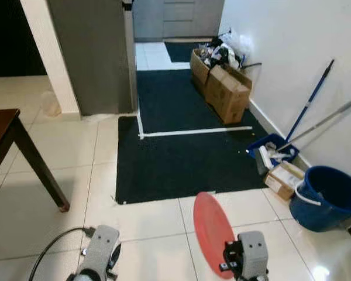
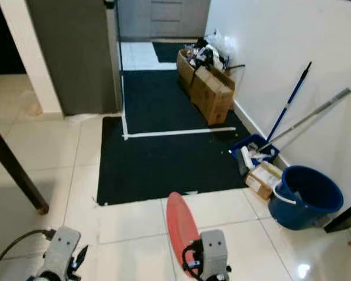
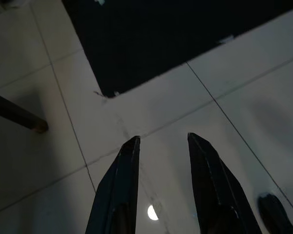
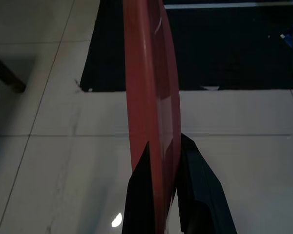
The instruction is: Setting the table
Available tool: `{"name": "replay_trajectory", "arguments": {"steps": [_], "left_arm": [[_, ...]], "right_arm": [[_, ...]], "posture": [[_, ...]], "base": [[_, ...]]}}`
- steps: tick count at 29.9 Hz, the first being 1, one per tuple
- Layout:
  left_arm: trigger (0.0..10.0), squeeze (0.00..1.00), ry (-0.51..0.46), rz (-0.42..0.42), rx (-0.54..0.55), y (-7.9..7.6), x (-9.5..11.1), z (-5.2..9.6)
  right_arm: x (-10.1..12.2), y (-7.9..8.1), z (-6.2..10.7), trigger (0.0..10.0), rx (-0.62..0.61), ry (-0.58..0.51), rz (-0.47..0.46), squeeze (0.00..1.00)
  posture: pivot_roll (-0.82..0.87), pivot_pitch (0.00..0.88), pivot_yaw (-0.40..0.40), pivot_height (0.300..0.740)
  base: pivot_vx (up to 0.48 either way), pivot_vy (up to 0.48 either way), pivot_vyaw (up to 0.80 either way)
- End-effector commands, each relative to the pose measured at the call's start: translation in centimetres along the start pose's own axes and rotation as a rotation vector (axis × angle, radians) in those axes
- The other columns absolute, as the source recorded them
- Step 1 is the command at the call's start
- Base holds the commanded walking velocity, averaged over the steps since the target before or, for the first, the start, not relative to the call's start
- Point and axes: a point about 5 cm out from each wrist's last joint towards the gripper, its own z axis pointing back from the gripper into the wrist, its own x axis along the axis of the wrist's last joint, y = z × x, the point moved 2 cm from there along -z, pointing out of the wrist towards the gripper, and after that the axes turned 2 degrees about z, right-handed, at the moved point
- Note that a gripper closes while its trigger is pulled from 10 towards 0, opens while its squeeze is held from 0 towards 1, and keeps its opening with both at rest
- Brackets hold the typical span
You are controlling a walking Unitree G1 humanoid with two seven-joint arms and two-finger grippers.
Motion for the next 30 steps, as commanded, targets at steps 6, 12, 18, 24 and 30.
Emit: {"name": "replay_trajectory", "arguments": {"steps": [6, 12, 18, 24, 30], "left_arm": [[10.0, 0.0, 0.034, 0.01, -0.008, -0.4, -0.7, 0.1], [10.0, 0.0, 0.033, 0.014, -0.004, -0.3, -0.5, 0.0], [10.0, 0.0, 0.033, 0.012, -0.004, -0.1, -0.4, 0.0], [10.0, 0.0, 0.021, 0.006, 0.002, 0.2, 0.0, 0.0], [10.0, 0.0, -0.142, -0.014, 0.049, 1.8, 4.9, -0.6]], "right_arm": [[-0.2, -0.5, 0.1, 10.0, -0.01, 0.013, 0.013, 0.0], [0.0, -0.4, -0.1, 10.0, -0.006, 0.007, 0.014, 0.0], [0.3, -0.4, -0.1, 10.0, -0.013, -0.008, 0.006, 0.0], [1.5, -0.9, -0.4, 10.0, -0.04, -0.054, -0.021, 0.0], [7.0, -2.8, -1.3, 10.0, -0.138, -0.238, -0.179, 0.0]], "posture": [[0.02, 0.123, 0.06, 0.74], [0.02, 0.134, 0.059, 0.74], [0.03, 0.13, 0.067, 0.74], [0.03, 0.129, 0.071, 0.74], [0.04, 0.131, 0.075, 0.74]], "base": [[0.226, 0.0, 0.0], [0.0, 0.0, 0.0], [0.0, 0.0, 0.0], [0.0, 0.0, 0.0], [0.0, 0.0, 0.0]]}}
